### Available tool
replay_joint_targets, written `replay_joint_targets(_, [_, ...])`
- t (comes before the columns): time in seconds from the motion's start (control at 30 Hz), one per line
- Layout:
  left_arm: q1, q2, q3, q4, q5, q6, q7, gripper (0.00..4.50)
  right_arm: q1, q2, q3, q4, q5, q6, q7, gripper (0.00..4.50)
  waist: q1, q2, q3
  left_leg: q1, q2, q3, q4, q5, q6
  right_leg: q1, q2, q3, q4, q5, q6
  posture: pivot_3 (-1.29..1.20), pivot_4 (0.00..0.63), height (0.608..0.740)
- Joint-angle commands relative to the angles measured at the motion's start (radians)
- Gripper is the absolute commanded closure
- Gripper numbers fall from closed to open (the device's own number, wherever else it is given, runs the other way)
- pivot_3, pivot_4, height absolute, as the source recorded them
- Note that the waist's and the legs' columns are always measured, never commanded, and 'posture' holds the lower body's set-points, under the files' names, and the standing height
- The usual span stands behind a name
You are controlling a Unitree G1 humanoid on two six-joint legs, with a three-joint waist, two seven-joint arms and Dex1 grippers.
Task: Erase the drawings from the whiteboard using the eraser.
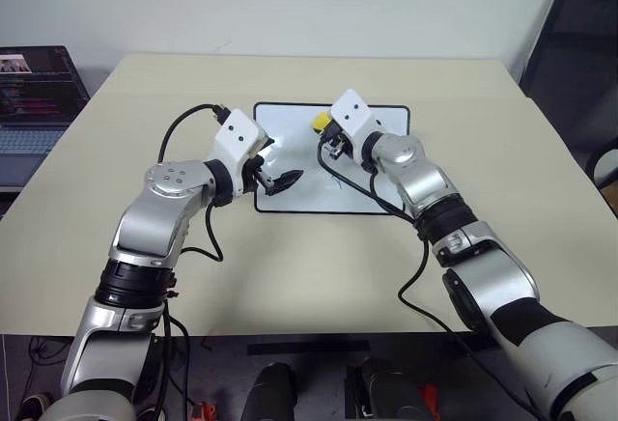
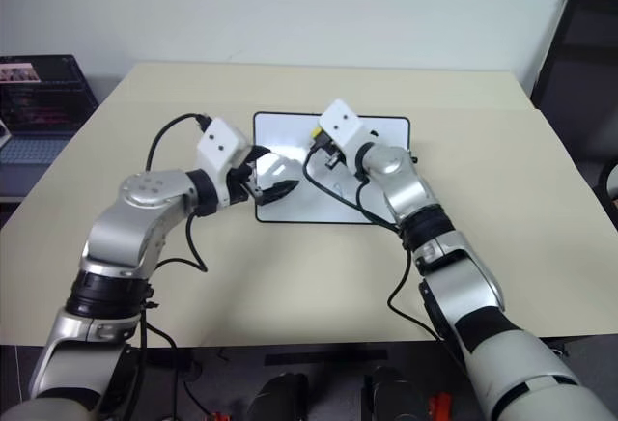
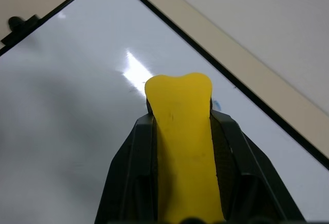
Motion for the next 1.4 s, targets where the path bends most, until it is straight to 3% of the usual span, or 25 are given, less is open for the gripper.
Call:
replay_joint_targets(0.03, [-0.01,0.008,0.014,-0.044,0.003,-0.009,-0.002,0.0,-0.043,-0.003,-0.039,0.03,-0.024,-0.043,-0.088,3.46,0.0,0.0,0.0,0.0,0.0,0.0,0.0,0.0,0.0,0.0,0.0,0.0,0.0,0.0,0.0,0.0,0.15,0.74])
replay_joint_targets(0.2, [-0.007,0.004,0.011,-0.042,0.003,-0.014,-0.006,0.0,-0.058,-0.017,-0.042,0.08,-0.041,-0.056,-0.11,3.46,0.001,0.0,0.0,0.001,-0.001,0.0,0.001,0.0,0.0,0.0,0.0,0.0,0.002,0.0,0.0,0.0,0.15,0.74])
replay_joint_targets(0.5, [-0.001,-0.001,0.008,-0.038,0.005,-0.027,-0.013,0.0,0.029,-0.024,0.037,-0.019,-0.068,0.03,0.095,3.46,-0.001,0.0,0.0,0.005,0.0,0.001,0.0,0.0,0.0,0.002,0.0,0.001,0.003,0.0,0.0,0.0,0.15,0.74])
replay_joint_targets(0.7, [0.007,-0.003,0.006,-0.039,0.006,-0.033,-0.015,0.0,-0.02,-0.021,-0.01,0.01,-0.107,-0.053,-0.082,3.48,-0.001,0.0,0.0,0.005,0.0,0.001,0.0,0.0,0.0,0.002,0.001,0.002,0.004,0.0,0.0,0.0,0.15,0.74])
replay_joint_targets(1.0, [0.014,-0.01,0.003,-0.039,0.008,-0.039,-0.014,0.0,-0.038,0.021,0.017,0.076,-0.121,-0.069,-0.031,3.48,-0.004,0.0,0.0,0.005,0.0,0.001,-0.001,0.0,0.0,0.001,0.0,0.002,0.004,0.0,0.0,0.0,0.15,0.74])
replay_joint_targets(1.4, [0.029,-0.011,0.01,-0.03,0.008,-0.05,-0.012,0.0,0.079,-0.077,-0.017,-0.089,-0.113,0.006,0.006,3.48,0.009,0.0,0.0,0.005,-0.001,0.001,0.0,0.0,0.0,0.002,0.0,0.001,0.004,0.0,0.0,0.0,0.15,0.74])
